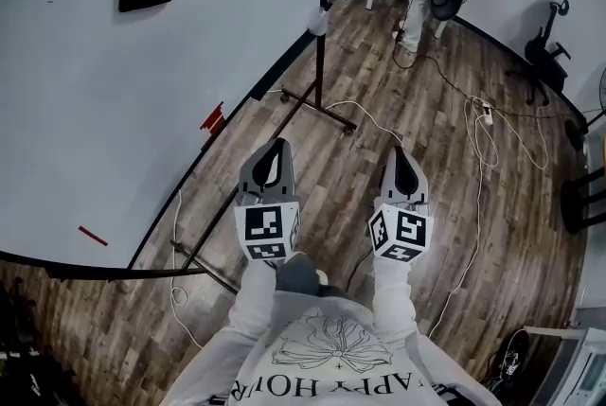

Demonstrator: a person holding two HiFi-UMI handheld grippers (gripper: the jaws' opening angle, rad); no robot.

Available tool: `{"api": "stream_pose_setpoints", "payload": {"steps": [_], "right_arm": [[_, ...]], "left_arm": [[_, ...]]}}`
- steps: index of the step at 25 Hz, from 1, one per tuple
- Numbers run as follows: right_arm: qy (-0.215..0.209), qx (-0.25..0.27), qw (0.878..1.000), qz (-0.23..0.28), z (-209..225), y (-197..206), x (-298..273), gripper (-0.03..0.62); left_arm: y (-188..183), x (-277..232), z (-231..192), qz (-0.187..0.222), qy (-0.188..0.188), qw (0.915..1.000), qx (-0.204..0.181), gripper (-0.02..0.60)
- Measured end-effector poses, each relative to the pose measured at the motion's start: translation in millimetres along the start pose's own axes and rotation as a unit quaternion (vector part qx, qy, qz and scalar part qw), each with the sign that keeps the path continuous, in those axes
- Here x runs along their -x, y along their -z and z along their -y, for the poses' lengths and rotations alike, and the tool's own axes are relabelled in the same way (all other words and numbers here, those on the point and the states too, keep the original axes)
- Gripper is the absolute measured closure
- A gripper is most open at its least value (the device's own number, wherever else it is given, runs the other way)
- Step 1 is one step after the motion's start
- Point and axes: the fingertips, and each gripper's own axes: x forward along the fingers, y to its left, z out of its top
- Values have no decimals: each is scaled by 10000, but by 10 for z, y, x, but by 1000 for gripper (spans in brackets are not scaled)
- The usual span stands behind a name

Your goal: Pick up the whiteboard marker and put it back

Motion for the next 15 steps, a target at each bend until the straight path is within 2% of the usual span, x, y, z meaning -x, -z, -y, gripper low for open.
{"api": "stream_pose_setpoints", "payload": {"steps": [7, 15], "right_arm": [[-29, -52, 10000, -46, 253, 139, -731, 591], [0, 1, 10000, -23, 545, 138, -2025, 591]], "left_arm": [[102, -829, -33, -73, 29, 10000, -12, 572], [79, -2173, -250, -47, 119, 9999, 39, 572]]}}
